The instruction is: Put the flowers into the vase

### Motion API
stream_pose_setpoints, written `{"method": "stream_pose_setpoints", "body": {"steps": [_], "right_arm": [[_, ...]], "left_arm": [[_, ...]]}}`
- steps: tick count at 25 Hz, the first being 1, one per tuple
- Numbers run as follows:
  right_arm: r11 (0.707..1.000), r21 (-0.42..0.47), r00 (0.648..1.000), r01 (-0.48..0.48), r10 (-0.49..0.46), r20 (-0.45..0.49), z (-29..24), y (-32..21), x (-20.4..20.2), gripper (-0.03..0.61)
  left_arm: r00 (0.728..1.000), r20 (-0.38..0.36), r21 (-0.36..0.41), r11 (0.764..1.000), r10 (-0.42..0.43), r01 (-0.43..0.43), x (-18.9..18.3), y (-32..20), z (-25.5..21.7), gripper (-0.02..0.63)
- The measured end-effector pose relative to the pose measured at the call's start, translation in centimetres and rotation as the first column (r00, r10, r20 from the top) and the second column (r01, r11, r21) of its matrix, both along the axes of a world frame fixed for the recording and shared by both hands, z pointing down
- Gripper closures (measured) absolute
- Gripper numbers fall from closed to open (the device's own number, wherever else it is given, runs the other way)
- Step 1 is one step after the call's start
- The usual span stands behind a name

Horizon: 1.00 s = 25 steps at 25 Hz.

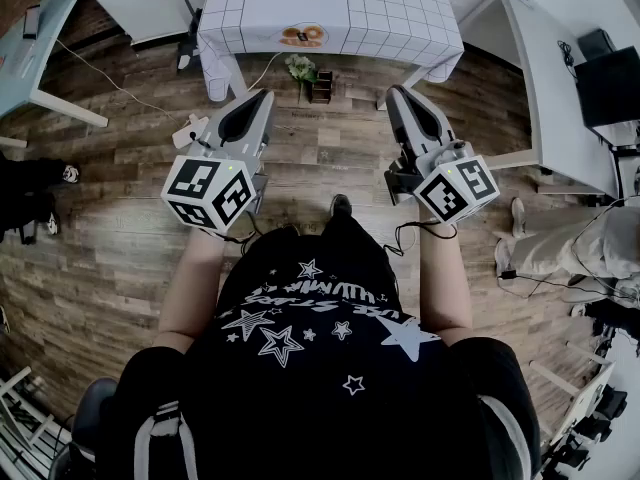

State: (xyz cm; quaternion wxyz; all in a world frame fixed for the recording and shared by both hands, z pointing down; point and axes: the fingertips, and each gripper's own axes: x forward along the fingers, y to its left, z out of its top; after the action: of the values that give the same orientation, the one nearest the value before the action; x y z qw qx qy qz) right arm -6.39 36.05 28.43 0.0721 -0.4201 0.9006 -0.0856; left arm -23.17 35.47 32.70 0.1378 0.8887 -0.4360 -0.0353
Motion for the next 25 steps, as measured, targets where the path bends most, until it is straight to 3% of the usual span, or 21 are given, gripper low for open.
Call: {"method": "stream_pose_setpoints", "body": {"steps": [19, 25], "right_arm": [[0.998, -0.041, 0.998, 0.037, -0.039, -0.039, 1.5, 0.6, -4.3, 0.568], [0.999, -0.014, 0.996, 0.038, -0.039, -0.08, 1.3, 0.3, -5.4, 0.568]], "left_arm": [[1.0, 0.007, -0.019, 1.0, -0.007, 0.007, -2.9, 0.6, 1.0, 0.605], [1.0, 0.001, -0.021, 1.0, -0.018, 0.018, -3.6, 0.3, 1.1, 0.606]]}}
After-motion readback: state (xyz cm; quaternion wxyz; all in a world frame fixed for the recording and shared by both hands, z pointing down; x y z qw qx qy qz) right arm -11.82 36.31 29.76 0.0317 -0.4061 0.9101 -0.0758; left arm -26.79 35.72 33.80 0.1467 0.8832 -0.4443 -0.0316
